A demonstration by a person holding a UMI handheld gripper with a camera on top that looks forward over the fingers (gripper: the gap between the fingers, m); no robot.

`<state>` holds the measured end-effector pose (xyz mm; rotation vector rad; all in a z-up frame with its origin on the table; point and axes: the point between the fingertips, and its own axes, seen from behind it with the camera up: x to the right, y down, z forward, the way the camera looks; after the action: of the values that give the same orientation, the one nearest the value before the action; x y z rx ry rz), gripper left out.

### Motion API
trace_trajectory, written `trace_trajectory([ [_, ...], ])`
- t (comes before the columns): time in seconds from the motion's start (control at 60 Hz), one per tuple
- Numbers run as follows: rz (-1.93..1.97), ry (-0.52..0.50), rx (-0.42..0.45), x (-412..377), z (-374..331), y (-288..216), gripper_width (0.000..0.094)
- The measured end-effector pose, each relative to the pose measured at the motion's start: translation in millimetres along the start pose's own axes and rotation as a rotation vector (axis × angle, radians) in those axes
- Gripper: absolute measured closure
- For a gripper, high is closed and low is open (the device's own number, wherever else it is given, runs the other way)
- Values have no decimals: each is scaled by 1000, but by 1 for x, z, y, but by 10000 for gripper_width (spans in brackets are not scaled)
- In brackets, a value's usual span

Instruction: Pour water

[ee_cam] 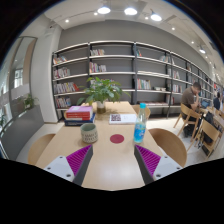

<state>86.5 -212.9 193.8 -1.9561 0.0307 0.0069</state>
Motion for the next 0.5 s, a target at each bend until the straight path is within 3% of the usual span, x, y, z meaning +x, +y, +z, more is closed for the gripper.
trace_trajectory([
  [0.217,-13,70,-24,88,78,17,84],
  [0.5,-47,58,20,143,213,-2,98],
])
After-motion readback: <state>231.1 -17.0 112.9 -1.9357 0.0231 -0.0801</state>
